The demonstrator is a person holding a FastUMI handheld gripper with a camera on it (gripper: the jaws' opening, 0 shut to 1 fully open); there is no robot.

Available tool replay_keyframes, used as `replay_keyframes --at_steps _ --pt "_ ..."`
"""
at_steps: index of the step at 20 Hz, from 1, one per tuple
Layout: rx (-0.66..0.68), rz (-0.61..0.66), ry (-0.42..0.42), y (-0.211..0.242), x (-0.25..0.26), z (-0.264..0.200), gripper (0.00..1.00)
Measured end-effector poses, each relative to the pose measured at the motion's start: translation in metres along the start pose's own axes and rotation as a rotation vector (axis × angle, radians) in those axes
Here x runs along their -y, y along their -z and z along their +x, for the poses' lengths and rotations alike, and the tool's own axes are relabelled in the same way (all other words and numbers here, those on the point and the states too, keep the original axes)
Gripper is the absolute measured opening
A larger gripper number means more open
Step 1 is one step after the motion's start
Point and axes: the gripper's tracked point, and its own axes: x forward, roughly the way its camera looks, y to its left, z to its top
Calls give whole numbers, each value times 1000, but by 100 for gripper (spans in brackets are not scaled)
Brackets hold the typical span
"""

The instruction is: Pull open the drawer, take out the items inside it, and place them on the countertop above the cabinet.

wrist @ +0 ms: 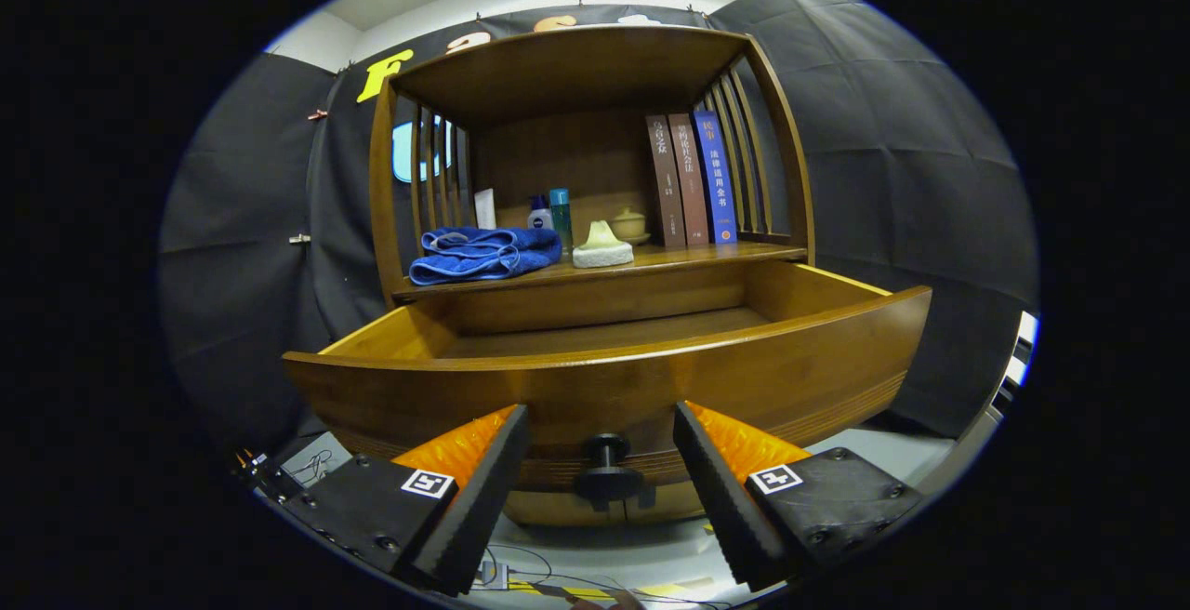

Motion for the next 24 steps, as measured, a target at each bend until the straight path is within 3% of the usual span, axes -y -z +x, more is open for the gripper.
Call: replay_keyframes --at_steps 7,24 --pt "3 3 -1 -7 -1 14 99" --pt "-3 -4 2 -31 -3 118 99"
